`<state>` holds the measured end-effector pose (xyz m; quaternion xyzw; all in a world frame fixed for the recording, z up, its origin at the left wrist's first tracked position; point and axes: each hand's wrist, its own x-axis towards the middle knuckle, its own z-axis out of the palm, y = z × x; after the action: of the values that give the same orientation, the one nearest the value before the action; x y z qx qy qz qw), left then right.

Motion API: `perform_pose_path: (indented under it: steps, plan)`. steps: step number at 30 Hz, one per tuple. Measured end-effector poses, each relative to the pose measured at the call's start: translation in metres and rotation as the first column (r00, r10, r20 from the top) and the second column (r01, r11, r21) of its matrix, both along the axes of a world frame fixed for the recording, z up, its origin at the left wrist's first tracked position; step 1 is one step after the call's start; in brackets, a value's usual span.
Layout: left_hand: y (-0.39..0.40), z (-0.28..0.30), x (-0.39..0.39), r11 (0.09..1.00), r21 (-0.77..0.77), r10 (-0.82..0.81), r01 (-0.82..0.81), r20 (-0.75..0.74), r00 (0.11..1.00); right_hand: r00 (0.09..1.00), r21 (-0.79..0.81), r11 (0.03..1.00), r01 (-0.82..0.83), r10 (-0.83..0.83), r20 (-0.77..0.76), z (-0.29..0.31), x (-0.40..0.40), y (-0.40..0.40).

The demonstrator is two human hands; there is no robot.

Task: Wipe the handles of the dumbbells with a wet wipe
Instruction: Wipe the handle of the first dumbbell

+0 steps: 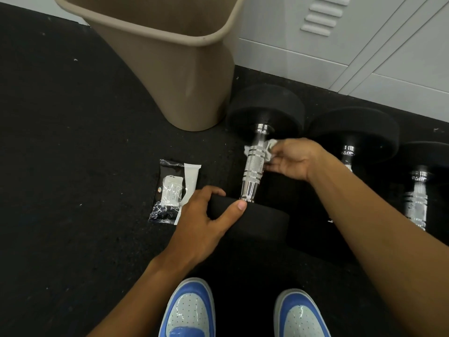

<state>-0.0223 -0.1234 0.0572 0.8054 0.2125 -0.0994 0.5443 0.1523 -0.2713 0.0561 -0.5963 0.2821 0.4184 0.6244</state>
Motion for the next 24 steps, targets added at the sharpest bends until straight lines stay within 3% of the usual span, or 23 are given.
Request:
perform_pose_path:
  steps: [3,7,11,14,17,20,24]
  plan:
    - [-0.001,0.000,0.000,1.000,0.009,-0.002,0.002,0.002,1.000,0.994,0.089,0.991,0.103,-0.106,0.024,-0.003,-0.001,0.010]
    - [0.001,0.001,-0.001,1.000,-0.012,0.008,-0.008,0.000,1.000,0.975,0.044,0.974,-0.222,0.222,-0.006,-0.009,-0.019,-0.002]
    - [0.001,0.001,0.000,1.000,-0.012,-0.002,0.001,-0.005,1.000,0.872,-0.220,0.852,-0.475,0.490,0.016,0.014,-0.009,-0.006]
    - [0.000,0.000,0.000,1.000,-0.010,-0.002,0.002,-0.005,1.000,0.894,-0.363,0.855,-0.371,0.435,0.110,0.022,-0.004,0.003]
    - [0.000,0.001,0.000,1.000,-0.013,0.006,-0.006,-0.003,1.000,0.941,-0.289,0.920,-0.264,0.311,0.130,0.014,-0.011,0.008]
    - [0.001,0.001,0.000,1.000,-0.024,0.008,-0.008,-0.008,1.000,0.934,-0.167,0.923,-0.347,0.356,0.030,0.013,-0.019,-0.002]
    - [0.001,0.000,0.000,1.000,-0.022,0.004,-0.004,-0.016,1.000,0.864,-0.327,0.831,-0.450,0.498,0.077,0.023,-0.019,-0.007]
